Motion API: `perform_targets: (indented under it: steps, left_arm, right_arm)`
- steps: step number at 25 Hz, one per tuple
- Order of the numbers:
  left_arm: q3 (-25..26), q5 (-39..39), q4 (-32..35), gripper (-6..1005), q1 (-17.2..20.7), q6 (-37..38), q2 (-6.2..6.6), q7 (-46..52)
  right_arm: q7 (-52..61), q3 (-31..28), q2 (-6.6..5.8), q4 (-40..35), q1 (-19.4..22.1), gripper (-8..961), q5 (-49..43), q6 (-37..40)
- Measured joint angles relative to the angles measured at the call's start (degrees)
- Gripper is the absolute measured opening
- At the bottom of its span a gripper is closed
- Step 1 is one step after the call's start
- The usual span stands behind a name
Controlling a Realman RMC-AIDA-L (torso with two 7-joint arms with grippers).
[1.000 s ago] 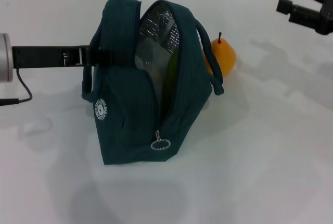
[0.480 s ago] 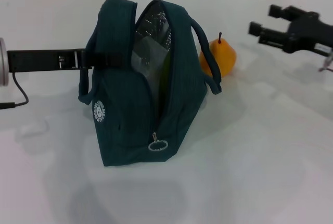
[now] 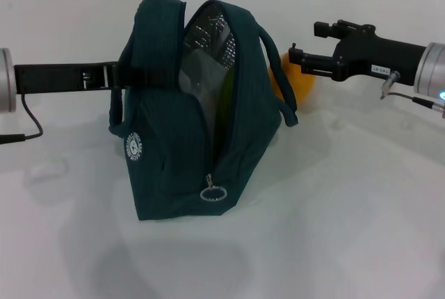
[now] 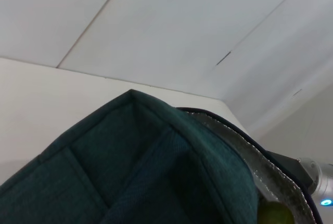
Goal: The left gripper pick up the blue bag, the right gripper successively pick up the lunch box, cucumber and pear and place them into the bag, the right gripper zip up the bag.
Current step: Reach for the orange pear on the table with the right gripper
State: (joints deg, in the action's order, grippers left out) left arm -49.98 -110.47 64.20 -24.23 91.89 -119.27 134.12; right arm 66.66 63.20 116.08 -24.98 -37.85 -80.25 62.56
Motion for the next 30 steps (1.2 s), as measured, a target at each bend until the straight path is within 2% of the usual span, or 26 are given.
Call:
perform_targets:
  steps: [9,19,25,30]
  left_arm:
    - [0.4,0.5,-0.7,40,-1.2,-0.5,0.16,-0.4]
    - [1.8,0.8,-2.2,40,-1.3,-0.9,-0.2,-2.5]
    - [1.8,0.9,-3.2,40,-1.6,-0.9,-0.26,-2.5]
    - [1.8,2.0,-4.9,41,-2.3,-0.9,-0.05,-2.5]
  right_arm:
    - [-5.2,0.0,0.11,2.6,-1.6,781,3.0,-1.8]
    - [-5.3,-0.1,0.1,4.5,-3.4,780,3.6,-2.9]
    - [-6.0,0.0,0.1,8.4,-6.7,779,3.8,-4.5]
    - [-6.1,1.2,0.1,8.5,-6.7,743,4.1,-4.8]
